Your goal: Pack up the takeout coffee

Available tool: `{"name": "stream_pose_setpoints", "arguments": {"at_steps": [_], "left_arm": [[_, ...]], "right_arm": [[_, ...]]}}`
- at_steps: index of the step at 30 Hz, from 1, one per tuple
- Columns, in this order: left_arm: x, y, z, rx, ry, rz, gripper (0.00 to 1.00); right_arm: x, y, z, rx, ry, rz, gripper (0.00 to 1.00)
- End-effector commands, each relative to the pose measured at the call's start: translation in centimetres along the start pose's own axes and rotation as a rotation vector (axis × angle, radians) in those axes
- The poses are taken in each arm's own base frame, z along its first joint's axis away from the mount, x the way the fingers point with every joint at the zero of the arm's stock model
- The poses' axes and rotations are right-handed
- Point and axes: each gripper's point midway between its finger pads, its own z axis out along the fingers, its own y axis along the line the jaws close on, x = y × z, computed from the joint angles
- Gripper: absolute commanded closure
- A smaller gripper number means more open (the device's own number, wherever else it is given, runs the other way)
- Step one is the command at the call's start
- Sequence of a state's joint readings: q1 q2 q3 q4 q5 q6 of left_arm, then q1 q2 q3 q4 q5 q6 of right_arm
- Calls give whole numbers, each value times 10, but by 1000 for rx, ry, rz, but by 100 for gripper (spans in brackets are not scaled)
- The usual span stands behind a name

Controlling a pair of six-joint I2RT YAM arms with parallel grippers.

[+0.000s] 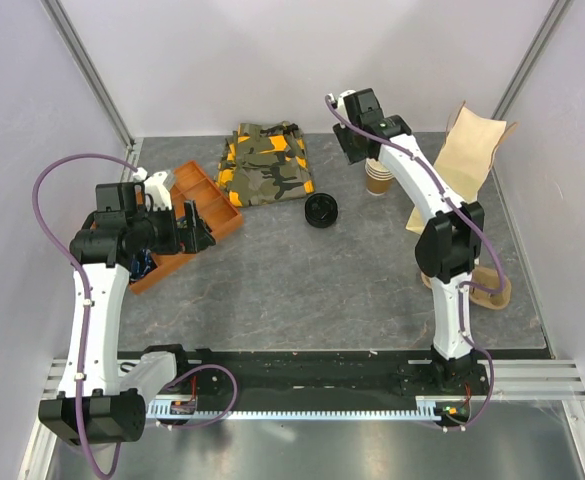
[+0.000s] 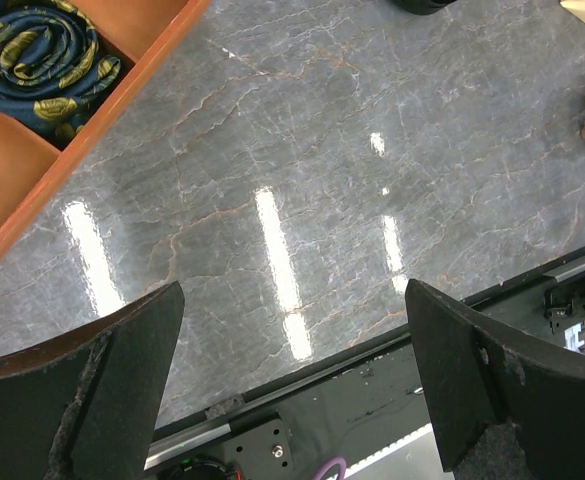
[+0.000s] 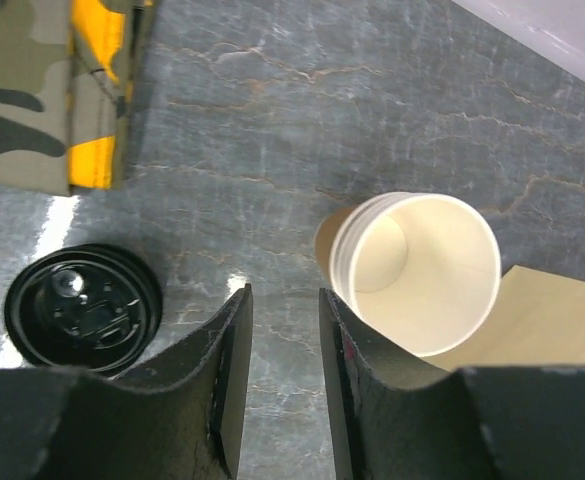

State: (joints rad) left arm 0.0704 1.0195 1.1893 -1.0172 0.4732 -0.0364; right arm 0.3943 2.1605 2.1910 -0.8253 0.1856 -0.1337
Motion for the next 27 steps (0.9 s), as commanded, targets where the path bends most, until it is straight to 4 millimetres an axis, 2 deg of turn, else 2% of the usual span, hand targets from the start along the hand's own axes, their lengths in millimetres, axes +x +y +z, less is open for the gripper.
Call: {"name": "stream_pose_setpoints", "arguments": {"at_steps": [1,12,22,27], "left_arm": [[-9,-1,2,22,-36,53,0],[-11,2,10,22,-28,32,0],[-11,2,12,31,-25,34,0],[-10,2,12,31,-23,29,0]], "right_arm": [[-13,-22,-1,23,-41,55,59],[14,-37,18,-15,27,108,60],[24,-40,29,-41,54,125,60],[28,-41,33,-47,66,128,64]]}}
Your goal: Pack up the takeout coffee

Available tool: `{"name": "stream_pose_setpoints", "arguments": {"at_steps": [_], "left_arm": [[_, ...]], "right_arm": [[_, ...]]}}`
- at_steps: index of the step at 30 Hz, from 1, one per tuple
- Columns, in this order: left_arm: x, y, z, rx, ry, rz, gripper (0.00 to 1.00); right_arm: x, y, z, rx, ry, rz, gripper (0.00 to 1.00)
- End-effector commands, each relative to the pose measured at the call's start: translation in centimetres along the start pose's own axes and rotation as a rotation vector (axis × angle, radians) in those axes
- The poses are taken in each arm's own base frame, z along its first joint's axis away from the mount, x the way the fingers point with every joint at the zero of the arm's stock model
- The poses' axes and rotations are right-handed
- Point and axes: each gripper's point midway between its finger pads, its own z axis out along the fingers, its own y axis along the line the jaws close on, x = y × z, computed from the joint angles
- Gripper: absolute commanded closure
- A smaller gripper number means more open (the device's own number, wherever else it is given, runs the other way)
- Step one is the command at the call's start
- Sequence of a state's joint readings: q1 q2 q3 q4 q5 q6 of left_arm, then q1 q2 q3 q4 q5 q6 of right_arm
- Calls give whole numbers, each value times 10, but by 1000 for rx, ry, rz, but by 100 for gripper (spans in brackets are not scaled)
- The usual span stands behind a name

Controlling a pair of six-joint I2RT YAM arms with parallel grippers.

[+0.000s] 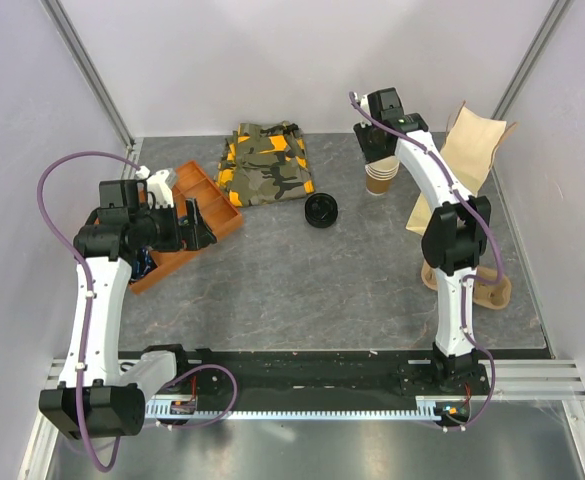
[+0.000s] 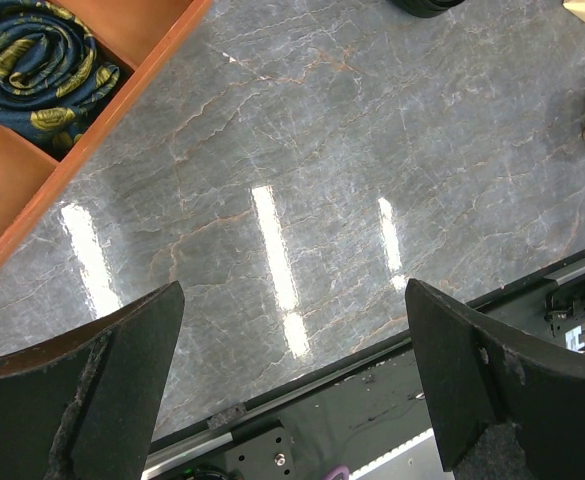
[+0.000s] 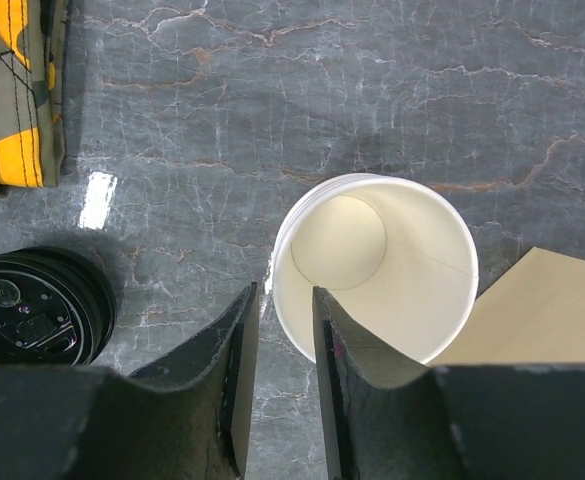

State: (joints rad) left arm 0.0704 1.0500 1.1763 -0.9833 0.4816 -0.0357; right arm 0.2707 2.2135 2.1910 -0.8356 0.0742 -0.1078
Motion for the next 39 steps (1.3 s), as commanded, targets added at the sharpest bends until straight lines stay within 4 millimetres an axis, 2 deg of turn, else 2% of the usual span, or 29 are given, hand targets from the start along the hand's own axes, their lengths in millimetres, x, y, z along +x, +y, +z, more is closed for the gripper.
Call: {"name": "stream_pose_setpoints", "arguments": {"at_steps": [1,13,21,26,33,39], "left_arm": [[-8,-2,3,24,-31,34,0],[-6,-1,6,32,-14,22,0],[-12,3,7,7,-22,33,0],[-12,3,8,12,-15,24,0],[-15,3,8,12,-18,24,0],[-14,2,9,21,-13,22,0]], "right_arm": [[-1,0,5,-12,0,18,64],[5,-7,11,-15,17,34,67],[8,-11,15,-20,27,42,70],[8,-9,15,-35,28,43,75],[5,-10,8,-37,18,34,100],[-6,-15,-11,-22,-13,12,100]]}}
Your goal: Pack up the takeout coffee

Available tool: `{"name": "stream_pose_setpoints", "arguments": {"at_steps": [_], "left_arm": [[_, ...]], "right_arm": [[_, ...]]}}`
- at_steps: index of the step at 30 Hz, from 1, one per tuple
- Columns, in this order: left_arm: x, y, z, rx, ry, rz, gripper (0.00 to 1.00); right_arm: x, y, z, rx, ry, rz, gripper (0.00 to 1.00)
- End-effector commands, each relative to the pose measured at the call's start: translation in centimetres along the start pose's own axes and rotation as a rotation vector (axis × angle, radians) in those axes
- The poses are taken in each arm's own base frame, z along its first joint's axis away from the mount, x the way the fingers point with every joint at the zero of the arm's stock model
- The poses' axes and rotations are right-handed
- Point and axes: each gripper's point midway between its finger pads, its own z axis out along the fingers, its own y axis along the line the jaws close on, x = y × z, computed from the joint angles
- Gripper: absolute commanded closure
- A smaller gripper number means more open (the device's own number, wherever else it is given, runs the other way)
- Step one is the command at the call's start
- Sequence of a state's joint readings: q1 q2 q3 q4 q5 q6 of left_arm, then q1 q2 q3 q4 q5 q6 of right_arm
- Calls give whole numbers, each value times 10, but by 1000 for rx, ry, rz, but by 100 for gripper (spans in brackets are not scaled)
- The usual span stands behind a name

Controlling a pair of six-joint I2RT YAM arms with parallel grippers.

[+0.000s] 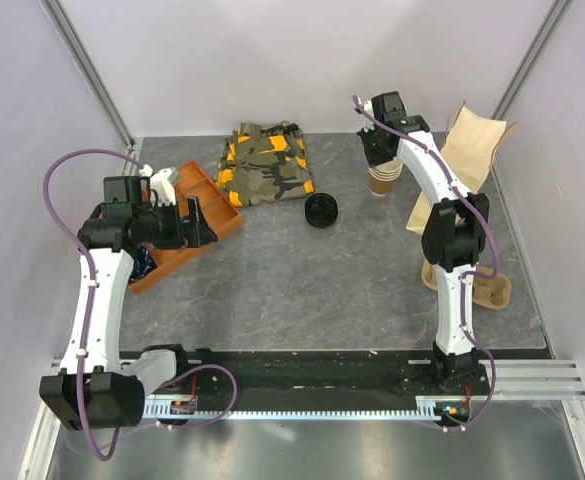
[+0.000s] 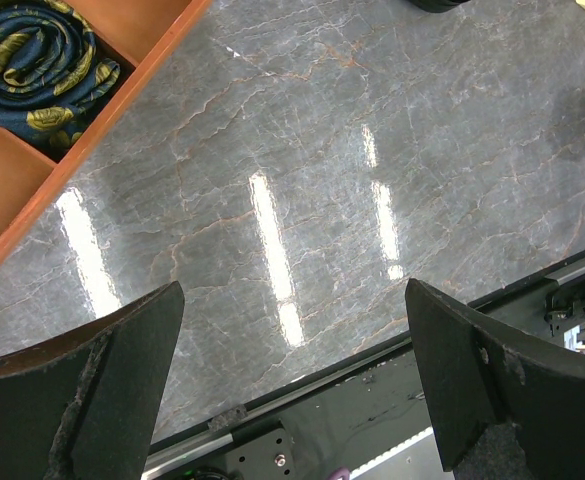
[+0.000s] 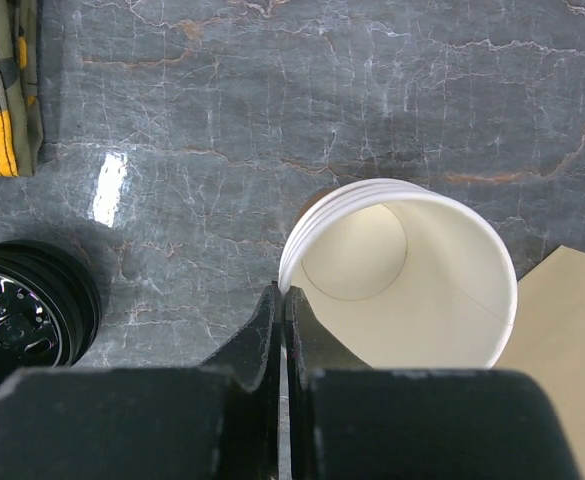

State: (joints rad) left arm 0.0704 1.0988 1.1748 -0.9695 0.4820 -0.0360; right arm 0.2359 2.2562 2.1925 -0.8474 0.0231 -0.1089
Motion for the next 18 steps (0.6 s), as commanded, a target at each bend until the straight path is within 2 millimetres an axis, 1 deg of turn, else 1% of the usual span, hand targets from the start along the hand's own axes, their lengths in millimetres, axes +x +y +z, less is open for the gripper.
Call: {"name": "stream_pose_setpoints", "arguments": {"at_steps": [1,3,8,11,18], "left_arm": [[-14,-4,-2,23,-46,38,0],[-15,-5,-3,25,-48,38,0],[-16,-7,-4,29,-56,44,0],[-17,-6,-5,25,-61,45,0],[-20,-9,-4,40,-62,40,0]], "right_arm": [[-22,-7,-33,17,-63,-15,100],[-21,-9,-35,20,-61,-15,100],[-24,-5,-44,2,-71,-15,97],[-25,-4,-48,-3,-74,-14,91],[-25,-5,-51,5,-75,-19,91]]}}
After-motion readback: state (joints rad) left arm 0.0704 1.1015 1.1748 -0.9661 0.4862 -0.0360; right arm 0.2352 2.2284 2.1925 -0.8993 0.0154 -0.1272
